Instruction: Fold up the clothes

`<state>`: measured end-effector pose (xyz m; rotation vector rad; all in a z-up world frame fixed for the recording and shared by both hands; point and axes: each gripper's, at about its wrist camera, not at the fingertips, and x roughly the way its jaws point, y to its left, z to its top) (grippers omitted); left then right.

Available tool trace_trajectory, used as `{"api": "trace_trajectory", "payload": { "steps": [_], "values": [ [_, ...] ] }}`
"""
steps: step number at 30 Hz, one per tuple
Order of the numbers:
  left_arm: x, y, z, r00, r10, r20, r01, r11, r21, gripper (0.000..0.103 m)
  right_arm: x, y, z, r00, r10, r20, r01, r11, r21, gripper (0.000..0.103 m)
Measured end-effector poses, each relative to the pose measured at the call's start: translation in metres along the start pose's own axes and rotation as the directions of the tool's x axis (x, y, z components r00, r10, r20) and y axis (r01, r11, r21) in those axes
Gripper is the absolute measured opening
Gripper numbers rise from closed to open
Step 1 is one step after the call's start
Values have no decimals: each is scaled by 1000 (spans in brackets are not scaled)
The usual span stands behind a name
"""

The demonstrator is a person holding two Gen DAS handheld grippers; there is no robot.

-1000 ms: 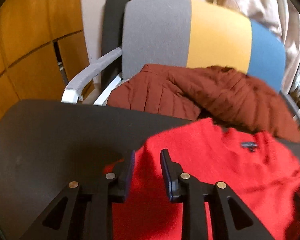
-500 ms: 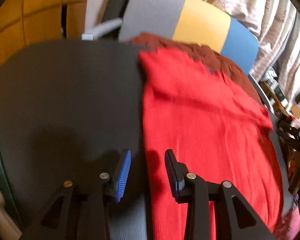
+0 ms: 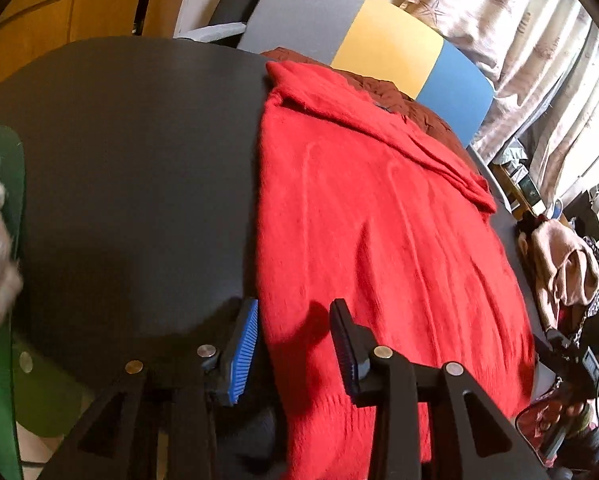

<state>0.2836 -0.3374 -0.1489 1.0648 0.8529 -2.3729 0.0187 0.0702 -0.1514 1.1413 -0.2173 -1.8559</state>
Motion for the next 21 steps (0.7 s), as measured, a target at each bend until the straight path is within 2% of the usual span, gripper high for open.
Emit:
{"api": "trace_trajectory", "payload": {
  "steps": [2,5,12,13,14,15,16,17,18,21],
  "values": [
    [-2,-3,-7,1000,-1,-4,1,1000,5,36,2,10,-10,1000,3,-16,-4,999,-34,73],
    [-4,-8,-15,1000,1,-11,-1,1000,22,36,9,22,-17,999,3,-44,-6,997,-80,48],
    [-1,-26,-25,996,89,5,-89,985,147,35,18,27,-19,998,-4,-57,-2,993,-118,47],
    [-1,-28,-26,995,98,6,-98,981,166,33,19,29,-19,998,-12,-67,3,991,-134,47],
    [-1,-30,-26,994,106,8,-106,977,184,25,19,31,-19,997,-23,-79,10,988,-155,47],
    [-1,-29,-26,995,103,4,-102,977,187,15,19,31,-19,996,-27,-87,13,987,-162,43],
    [-2,-28,-26,995,97,-3,-94,978,186,12,18,31,-20,995,-28,-94,12,987,-158,37],
    [-3,-27,-26,996,90,-10,-86,979,184,9,17,31,-20,995,-28,-100,12,988,-154,17],
    [-5,-26,-27,996,82,-17,-78,981,180,8,16,30,-21,994,-28,-106,12,989,-150,14],
    [-12,-19,-30,997,56,-43,-48,985,166,7,14,30,-23,992,-28,-125,10,990,-138,14]
  ]
}}
